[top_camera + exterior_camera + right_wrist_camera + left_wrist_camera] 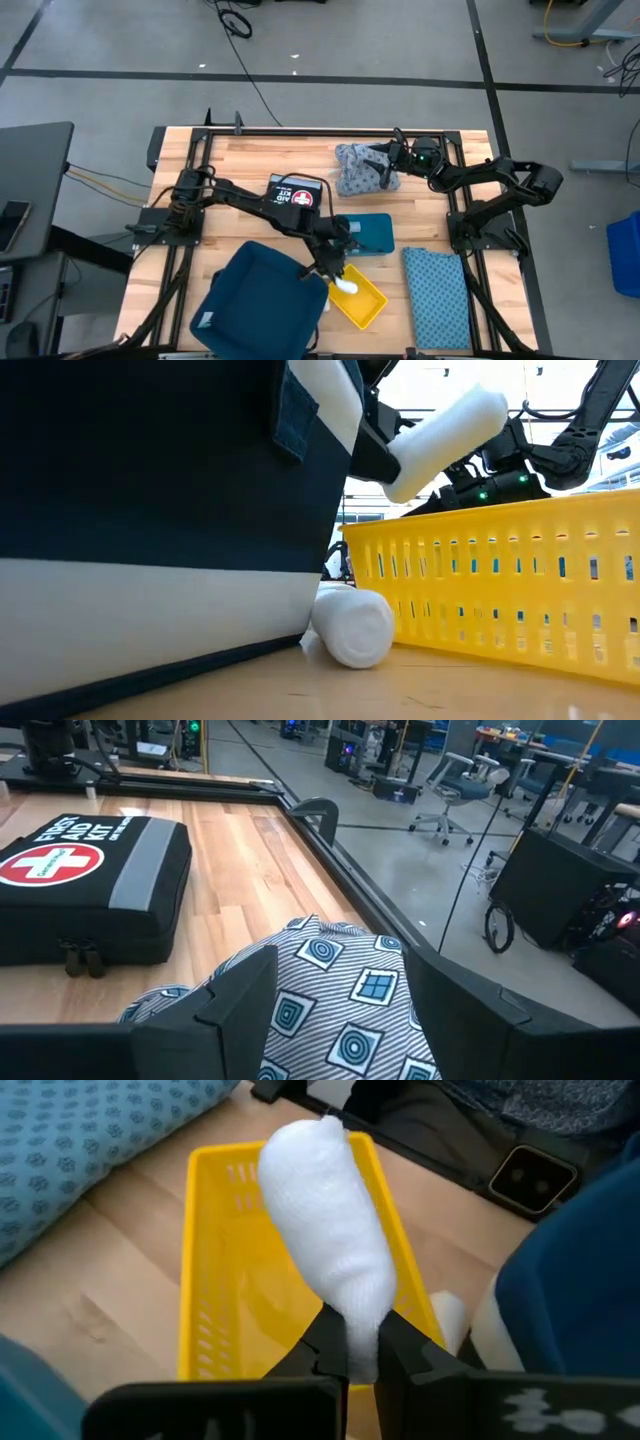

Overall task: Pick & place medical supplies in basket/bin
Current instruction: Put the top white gauze into the yellow bin, then put the bottom white gauze into the yellow bin

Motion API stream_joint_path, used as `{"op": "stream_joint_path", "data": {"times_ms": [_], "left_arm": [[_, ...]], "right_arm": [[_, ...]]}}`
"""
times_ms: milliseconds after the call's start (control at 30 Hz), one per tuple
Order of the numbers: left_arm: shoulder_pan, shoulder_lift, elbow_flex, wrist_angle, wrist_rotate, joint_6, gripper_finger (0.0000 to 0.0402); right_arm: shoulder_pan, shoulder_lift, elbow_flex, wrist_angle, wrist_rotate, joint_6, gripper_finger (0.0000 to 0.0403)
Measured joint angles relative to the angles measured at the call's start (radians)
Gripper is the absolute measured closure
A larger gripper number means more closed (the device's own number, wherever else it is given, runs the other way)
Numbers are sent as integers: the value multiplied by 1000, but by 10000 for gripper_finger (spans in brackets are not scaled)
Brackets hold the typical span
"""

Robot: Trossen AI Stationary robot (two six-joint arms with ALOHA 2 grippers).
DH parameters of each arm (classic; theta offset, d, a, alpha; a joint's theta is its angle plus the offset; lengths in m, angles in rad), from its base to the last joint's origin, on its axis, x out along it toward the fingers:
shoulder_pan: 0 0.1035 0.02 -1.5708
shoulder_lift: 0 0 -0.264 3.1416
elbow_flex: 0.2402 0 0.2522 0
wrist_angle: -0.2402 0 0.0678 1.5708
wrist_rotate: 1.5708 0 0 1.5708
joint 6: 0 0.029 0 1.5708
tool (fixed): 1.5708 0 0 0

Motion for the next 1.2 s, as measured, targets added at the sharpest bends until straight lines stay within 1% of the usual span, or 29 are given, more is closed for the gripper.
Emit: {"op": "stream_joint_path", "data": {"times_ms": [67, 267, 467, 600, 833, 1033, 1200], "left_arm": [[0, 0, 0, 0, 0, 9, 379], [0, 0, 0, 1, -2, 6, 326], [1, 0, 0, 19, -5, -42, 301], [0, 0, 0, 31, -28, -60, 285], [1, 0, 0, 41, -8, -87, 246], [1, -1, 0, 49, -38, -97, 236], [1, -30, 0, 48, -127, -33, 236]], "right_arm": [[0, 0, 0, 0, 0, 2, 170], [0, 0, 0, -10, 0, 2, 170], [0, 0, 0, -13, -1, 2, 170], [0, 0, 0, -13, -1, 2, 170], [0, 0, 0, -14, -1, 2, 170], [0, 0, 0, -14, -2, 2, 170], [0, 0, 0, -14, -2, 2, 170]]}}
